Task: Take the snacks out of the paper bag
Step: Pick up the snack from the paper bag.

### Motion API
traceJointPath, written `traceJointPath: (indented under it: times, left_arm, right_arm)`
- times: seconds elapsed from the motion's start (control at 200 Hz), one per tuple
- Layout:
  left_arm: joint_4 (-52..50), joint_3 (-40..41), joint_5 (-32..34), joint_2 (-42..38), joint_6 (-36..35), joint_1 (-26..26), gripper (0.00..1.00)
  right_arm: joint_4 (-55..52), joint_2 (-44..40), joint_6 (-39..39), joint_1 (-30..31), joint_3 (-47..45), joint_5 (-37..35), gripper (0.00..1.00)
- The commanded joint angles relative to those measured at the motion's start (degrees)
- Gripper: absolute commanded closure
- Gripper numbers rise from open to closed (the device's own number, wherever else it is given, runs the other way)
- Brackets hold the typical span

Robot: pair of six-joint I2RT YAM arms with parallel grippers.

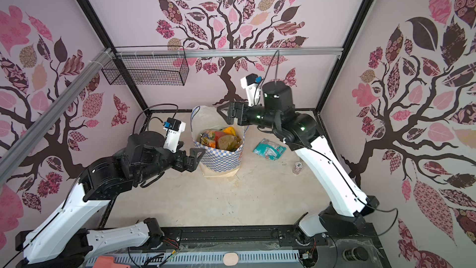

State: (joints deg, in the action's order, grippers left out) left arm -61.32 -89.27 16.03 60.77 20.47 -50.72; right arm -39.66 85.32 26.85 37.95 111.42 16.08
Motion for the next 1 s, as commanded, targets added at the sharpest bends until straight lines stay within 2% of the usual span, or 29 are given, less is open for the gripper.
traceJointPath:
  times: [0.0, 0.055, 0.24, 0.445, 0.61, 0.845, 0.995]
  left_arm:
    - [-3.64, -2.28, -3.87, -1.04, -2.49, 4.29, 0.03]
    - [-3.51, -1.22, -5.69, -1.68, -3.86, 5.44, 0.03]
    - [-2.23, 3.01, -6.05, -3.01, -6.84, 5.46, 0.03]
    - [2.0, 7.79, -7.92, -5.33, -6.23, 5.46, 0.03]
    - [2.96, 8.87, -6.25, -6.59, -6.6, 5.44, 0.03]
    - [1.24, 6.14, -3.8, -6.15, -7.94, 5.43, 0.03]
    - [2.31, 5.96, -3.02, -6.11, -8.46, 5.46, 0.03]
  right_arm:
    - [-4.39, 5.01, -1.91, 0.82, 2.8, -5.38, 0.05]
    - [-6.04, 8.39, -2.87, 1.0, 4.81, -6.73, 0.05]
    - [-14.71, 21.63, -7.23, 1.34, 14.81, -11.24, 0.05]
    - [-17.47, 30.65, -8.4, 2.2, 19.78, -10.88, 0.05]
    - [-18.11, 34.39, -8.36, 3.03, 19.08, -11.78, 0.05]
    - [-11.74, 33.61, -8.44, 3.59, 8.49, -12.25, 0.04]
    - [-10.01, 35.09, -8.17, 3.87, 5.73, -13.34, 0.04]
